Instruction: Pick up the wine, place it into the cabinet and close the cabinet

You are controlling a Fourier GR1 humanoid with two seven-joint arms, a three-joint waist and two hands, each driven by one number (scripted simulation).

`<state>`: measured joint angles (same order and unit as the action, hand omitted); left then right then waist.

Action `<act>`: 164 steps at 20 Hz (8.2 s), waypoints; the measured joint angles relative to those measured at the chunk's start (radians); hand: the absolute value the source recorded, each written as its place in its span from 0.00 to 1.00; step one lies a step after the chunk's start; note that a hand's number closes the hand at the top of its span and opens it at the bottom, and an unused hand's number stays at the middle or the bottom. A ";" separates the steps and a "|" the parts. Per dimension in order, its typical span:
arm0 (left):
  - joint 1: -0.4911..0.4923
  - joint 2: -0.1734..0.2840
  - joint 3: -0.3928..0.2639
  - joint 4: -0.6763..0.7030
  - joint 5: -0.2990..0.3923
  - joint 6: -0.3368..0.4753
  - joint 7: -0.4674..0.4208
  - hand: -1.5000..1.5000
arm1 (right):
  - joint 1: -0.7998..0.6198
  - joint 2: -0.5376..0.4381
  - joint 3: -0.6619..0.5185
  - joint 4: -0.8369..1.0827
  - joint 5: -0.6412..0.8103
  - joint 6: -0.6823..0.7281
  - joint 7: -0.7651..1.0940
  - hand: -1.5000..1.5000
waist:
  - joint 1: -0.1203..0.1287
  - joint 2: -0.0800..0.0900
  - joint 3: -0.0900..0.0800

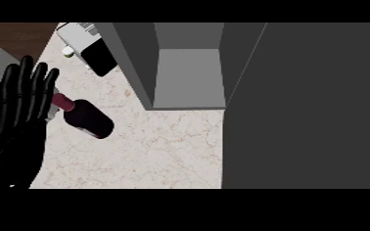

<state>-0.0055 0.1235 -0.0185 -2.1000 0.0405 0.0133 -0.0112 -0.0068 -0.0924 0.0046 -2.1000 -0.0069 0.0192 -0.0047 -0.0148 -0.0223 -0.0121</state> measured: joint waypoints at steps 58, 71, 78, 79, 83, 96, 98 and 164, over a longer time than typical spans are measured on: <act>-0.543 -0.029 -0.062 0.064 -0.397 0.491 0.879 0.00 | 0.221 -0.051 0.333 -0.418 -0.078 0.035 0.405 0.00 | 0.007 0.018 0.012; -0.424 0.082 0.083 -0.028 -0.309 0.407 0.892 0.00 | 0.163 -0.056 0.347 -0.421 -0.071 0.000 0.461 0.00 | 0.007 0.018 0.011; -0.304 0.090 0.153 -0.018 -0.220 0.370 0.798 0.00 | 0.160 -0.062 0.348 -0.421 -0.068 -0.005 0.457 0.00 | 0.005 0.018 0.011; -0.286 0.082 0.155 -0.007 -0.213 0.369 0.774 0.00 | 0.159 -0.062 0.353 -0.422 -0.067 -0.007 0.460 0.00 | 0.004 0.018 0.011; -0.208 0.052 0.175 0.032 -0.165 0.356 0.668 0.00 | 0.155 -0.066 0.345 -0.421 -0.065 -0.012 0.458 0.00 | 0.004 0.019 0.011; -0.079 0.008 0.228 0.224 -0.044 0.266 0.416 0.00 | 0.174 -0.077 0.380 -0.422 -0.056 -0.030 0.441 0.00 | 0.001 0.020 0.011; -0.072 0.015 0.249 0.267 -0.018 0.241 0.377 0.00 | 0.169 -0.079 0.377 -0.422 -0.055 -0.031 0.441 0.00 | 0.001 0.020 0.011; -0.349 -0.030 0.497 1.468 0.273 -0.057 -0.499 1.00 | 0.123 -0.125 0.390 -0.426 -0.052 -0.087 0.473 0.00 | -0.006 0.021 0.011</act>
<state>-0.3545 0.0932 0.4784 -0.6316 0.3138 -0.0437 -0.5104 0.1160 -0.2175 0.3950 -2.5258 -0.0585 -0.0679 0.4679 -0.0210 -0.0016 -0.0009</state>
